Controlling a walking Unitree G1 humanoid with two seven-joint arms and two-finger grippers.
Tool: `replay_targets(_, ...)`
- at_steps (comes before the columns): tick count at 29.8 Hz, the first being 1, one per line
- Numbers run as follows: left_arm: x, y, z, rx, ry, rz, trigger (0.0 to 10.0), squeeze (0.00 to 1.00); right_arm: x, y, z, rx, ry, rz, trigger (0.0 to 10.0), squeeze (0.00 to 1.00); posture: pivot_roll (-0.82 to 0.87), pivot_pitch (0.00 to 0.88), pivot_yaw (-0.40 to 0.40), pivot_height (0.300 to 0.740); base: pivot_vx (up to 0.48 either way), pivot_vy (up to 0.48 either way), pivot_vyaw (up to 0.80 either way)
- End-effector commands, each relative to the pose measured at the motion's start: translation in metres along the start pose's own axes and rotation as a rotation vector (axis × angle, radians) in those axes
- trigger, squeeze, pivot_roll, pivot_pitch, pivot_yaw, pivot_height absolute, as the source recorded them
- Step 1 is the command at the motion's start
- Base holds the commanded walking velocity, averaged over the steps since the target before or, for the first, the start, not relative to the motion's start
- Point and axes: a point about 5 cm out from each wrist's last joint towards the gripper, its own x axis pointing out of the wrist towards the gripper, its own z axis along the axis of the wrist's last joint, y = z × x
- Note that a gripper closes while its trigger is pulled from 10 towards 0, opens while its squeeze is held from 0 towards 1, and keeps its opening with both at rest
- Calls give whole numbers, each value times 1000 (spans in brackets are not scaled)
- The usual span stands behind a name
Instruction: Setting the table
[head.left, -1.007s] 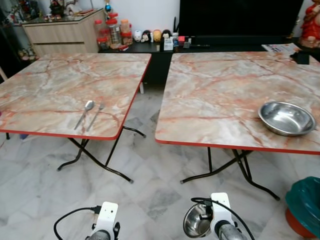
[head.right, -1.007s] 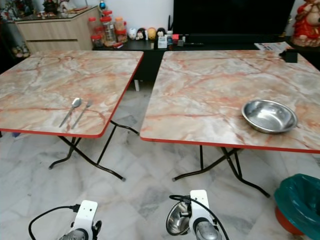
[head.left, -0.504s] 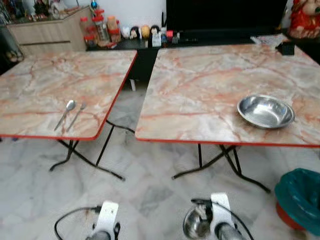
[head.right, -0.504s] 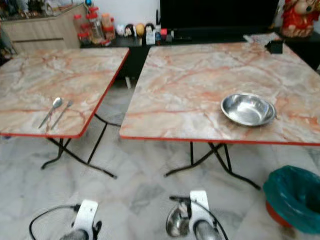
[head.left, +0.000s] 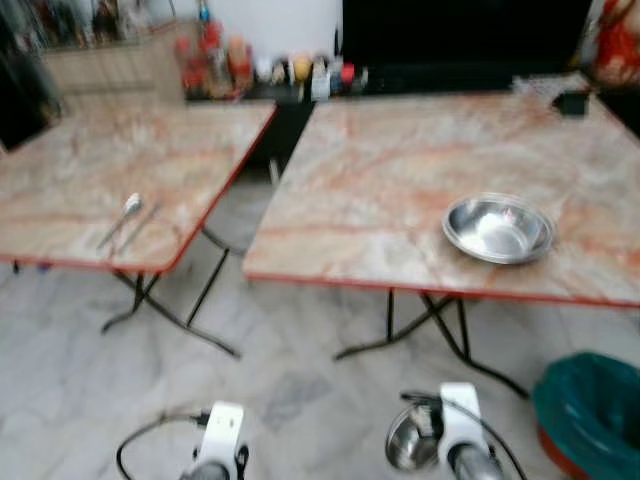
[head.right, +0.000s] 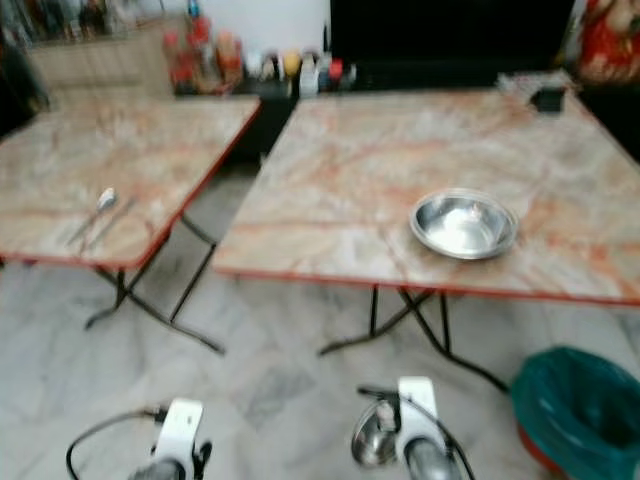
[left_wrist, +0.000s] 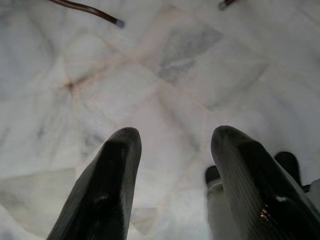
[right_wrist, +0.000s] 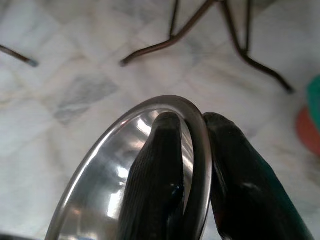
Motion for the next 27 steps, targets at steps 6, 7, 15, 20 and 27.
replay_targets(6,-1,6,-3,-8,12,15,10000,0,0,3,-1,37,-2,-4,10000,0,-79,6,68,740,0,-211,0)
replay_targets(7,-1,6,-3,-8,12,15,10000,0,0,3,-1,37,-2,-4,10000,0,-79,6,68,740,0,0,0)
replay_targets(15,-1,-4,-3,-7,13,-20,10000,0,-2,-16,-2,65,-11,-68,10000,0,-111,23,59,740,0,0,0)
replay_targets(20,-2,-12,-7,17,18,-51,10000,0,-6,-28,-8,62,-5,-94,10000,0,-112,40,53,740,0,0,0)
replay_targets(27,-3,2,-10,59,9,-47,10000,0,-5,-15,-10,53,-7,-56,10000,0,-42,55,35,740,0,0,0)
